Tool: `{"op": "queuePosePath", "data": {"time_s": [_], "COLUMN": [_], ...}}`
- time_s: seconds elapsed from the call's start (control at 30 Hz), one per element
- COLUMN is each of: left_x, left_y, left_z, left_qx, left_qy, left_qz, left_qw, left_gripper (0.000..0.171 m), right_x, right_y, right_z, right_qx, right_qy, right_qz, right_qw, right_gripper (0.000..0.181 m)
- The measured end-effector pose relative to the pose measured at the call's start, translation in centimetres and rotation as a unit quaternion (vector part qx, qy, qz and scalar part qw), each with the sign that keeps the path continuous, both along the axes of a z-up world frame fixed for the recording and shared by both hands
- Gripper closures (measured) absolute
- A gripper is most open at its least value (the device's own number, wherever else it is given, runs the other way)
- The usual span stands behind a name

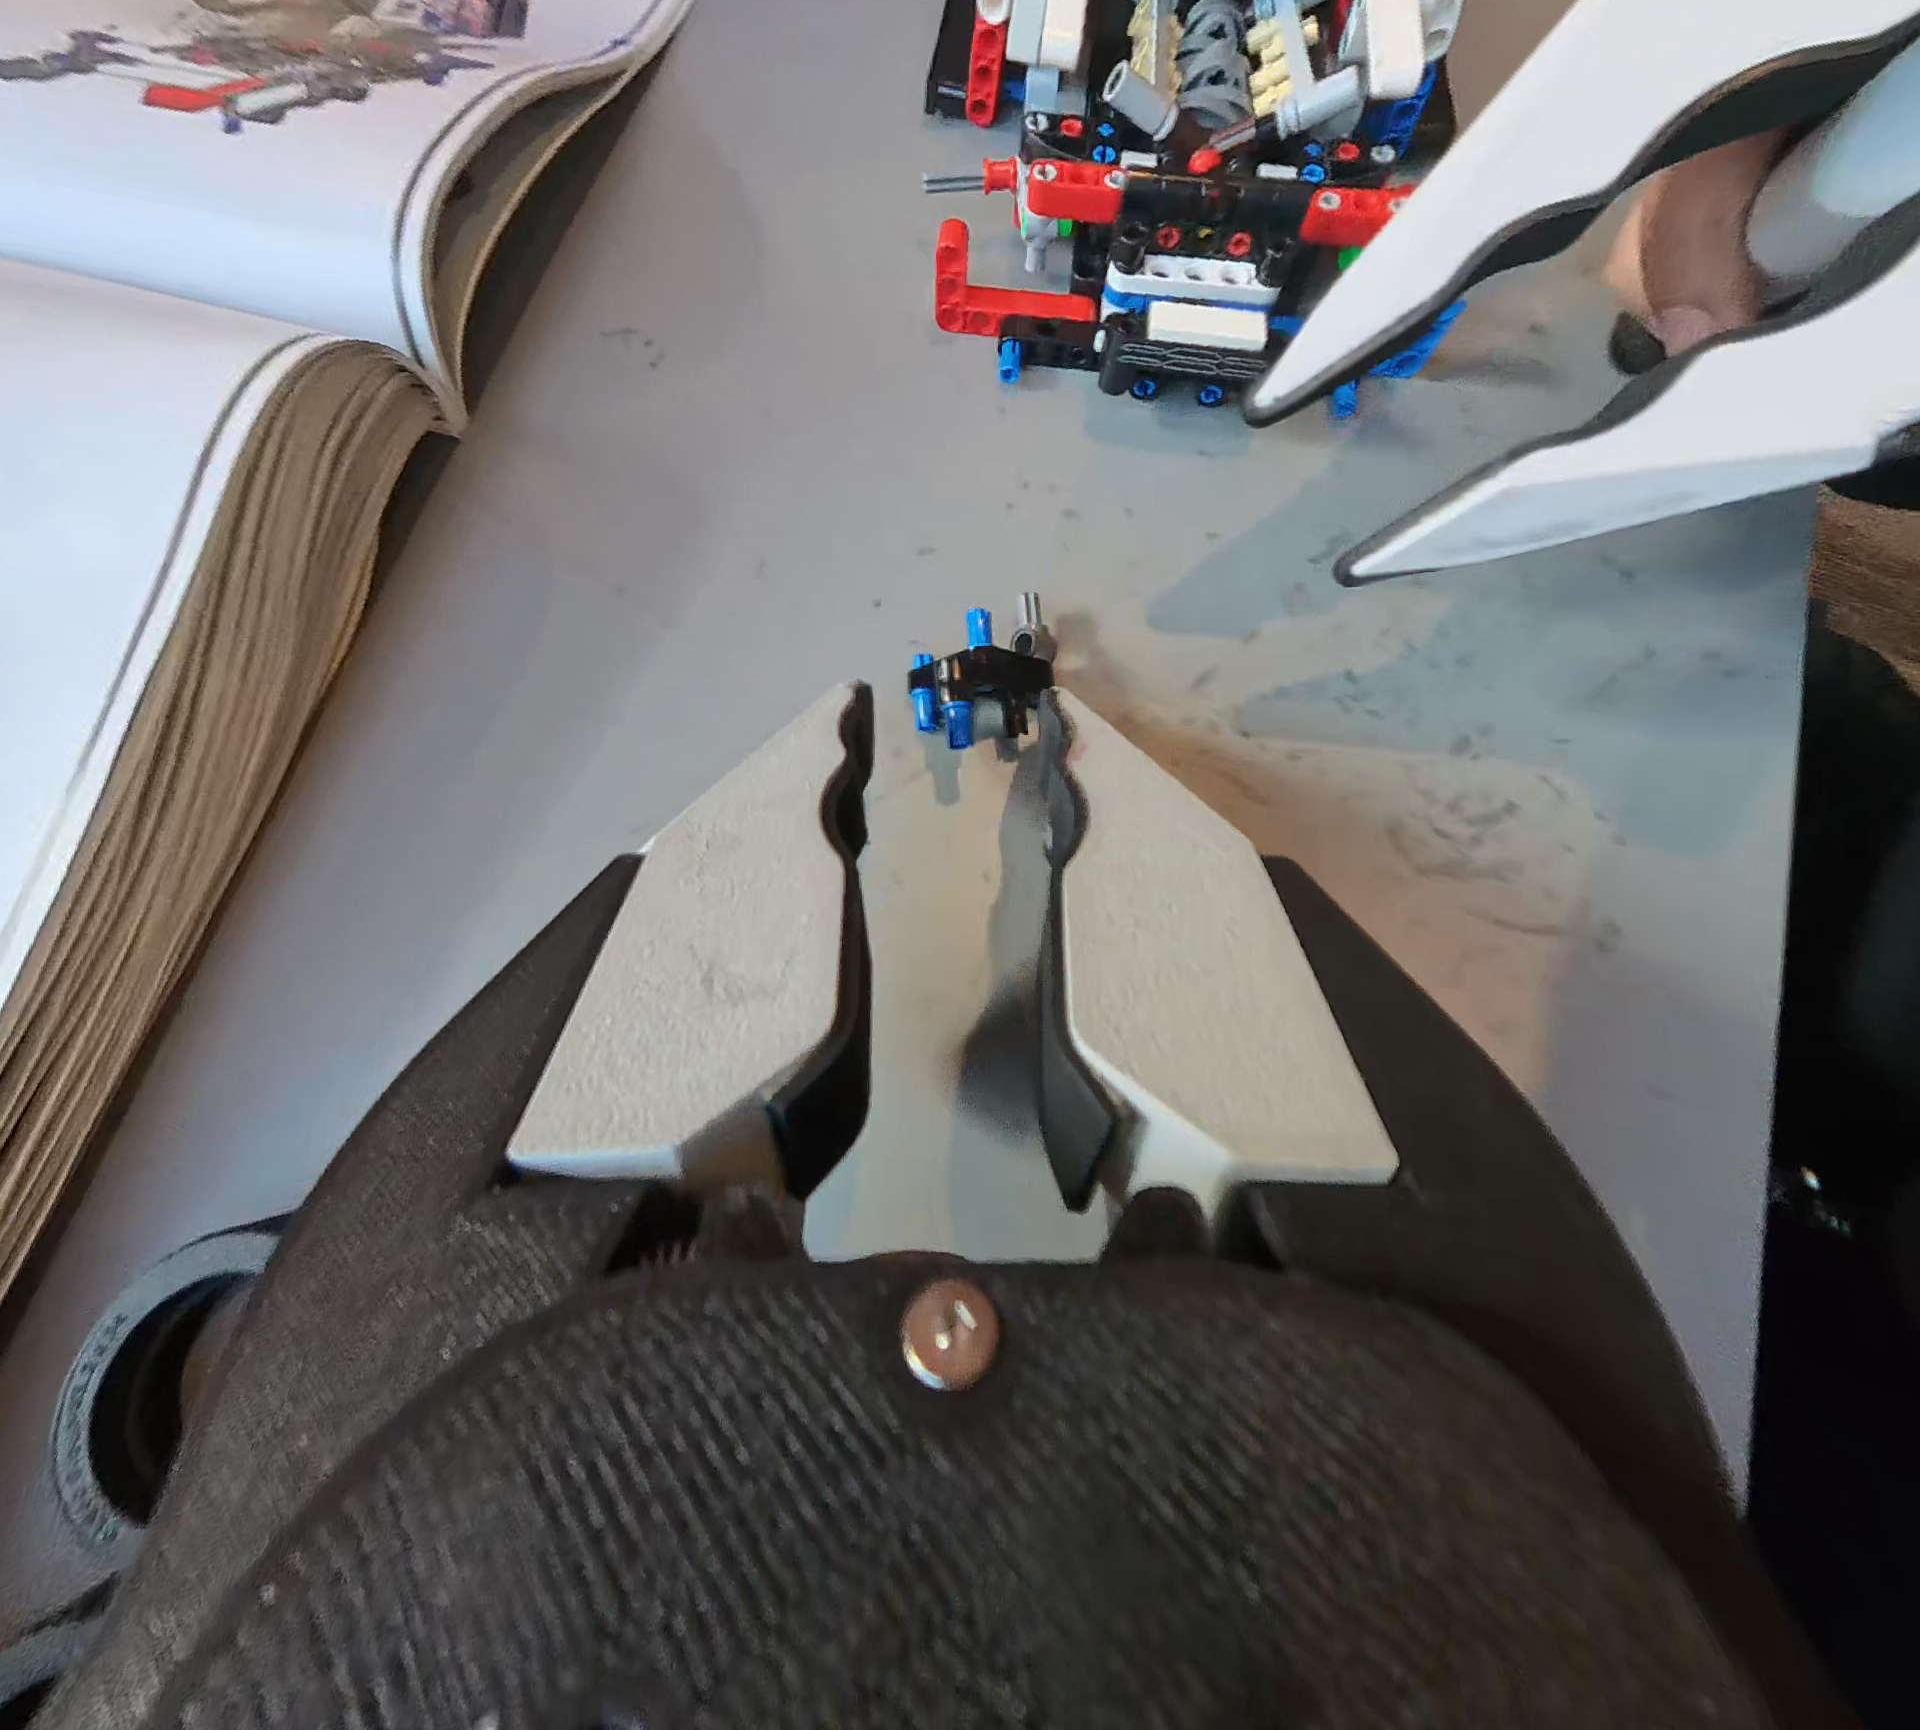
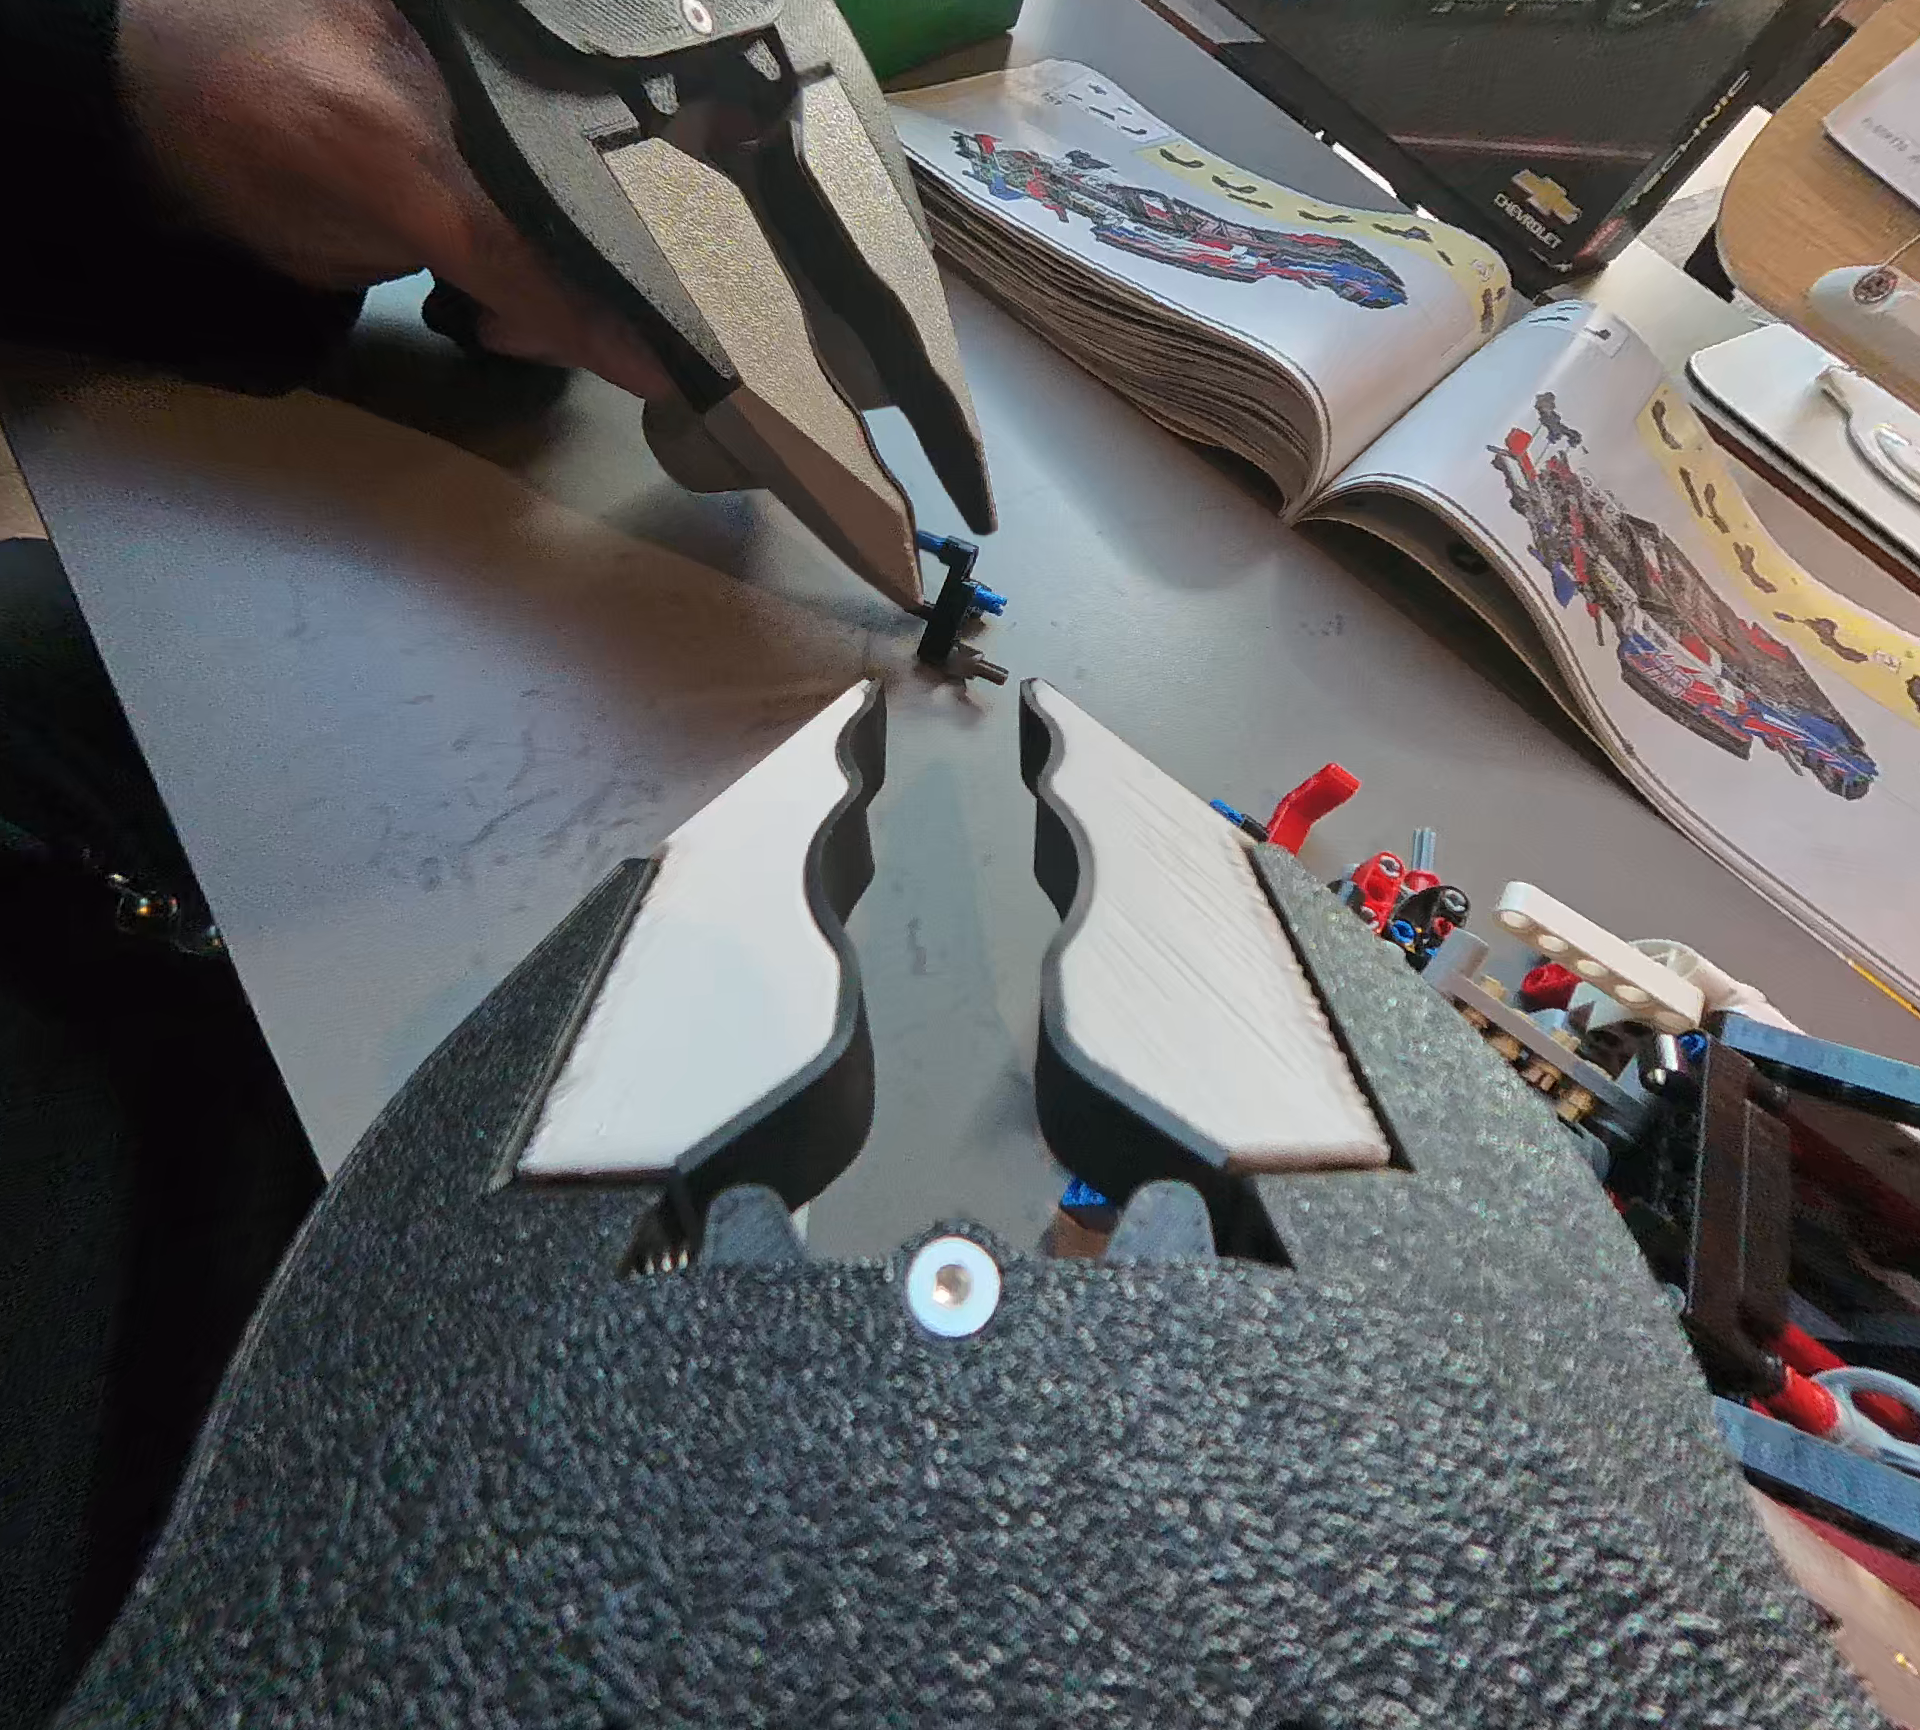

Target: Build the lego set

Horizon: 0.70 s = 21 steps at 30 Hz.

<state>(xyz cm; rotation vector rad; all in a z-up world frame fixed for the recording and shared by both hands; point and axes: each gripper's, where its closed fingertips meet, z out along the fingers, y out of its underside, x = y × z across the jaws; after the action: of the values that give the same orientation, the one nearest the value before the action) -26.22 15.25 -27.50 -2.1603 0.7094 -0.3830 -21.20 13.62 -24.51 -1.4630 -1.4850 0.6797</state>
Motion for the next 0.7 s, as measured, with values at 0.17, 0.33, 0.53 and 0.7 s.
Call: {"op": "queuePosePath", "data": {"time_s": [0.17, 0.33, 0.53, 0.7], "left_x": [0.4, 0.9, 1.1, 1.3], "left_y": [0.2, 0.3, 0.1, 0.0], "left_z": [-0.2, -0.4, -0.2, 0.9], "left_qx": [-0.013, -0.022, -0.011, 0.023], "left_qy": [-0.010, -0.011, -0.005, -0.022], "left_qz": [-0.016, -0.030, -0.039, -0.046], "left_qw": [1.000, 0.999, 0.999, 0.998], "left_gripper": [0.154, 0.159, 0.167, 0.167], "right_x": [0.1, 0.2, 0.2, 0.2], "right_y": [0.3, 0.8, 1.3, 1.5], "right_z": [0.3, 0.5, 0.3, 0.3], "right_qx": [0.003, 0.016, 0.026, 0.020], "right_qy": [0.009, 0.015, 0.007, 0.008], "right_qz": [-0.009, -0.024, -0.039, -0.044], "right_qw": [1.000, 0.999, 0.999, 0.999], "right_gripper": [0.159, 0.162, 0.162, 0.162]}}
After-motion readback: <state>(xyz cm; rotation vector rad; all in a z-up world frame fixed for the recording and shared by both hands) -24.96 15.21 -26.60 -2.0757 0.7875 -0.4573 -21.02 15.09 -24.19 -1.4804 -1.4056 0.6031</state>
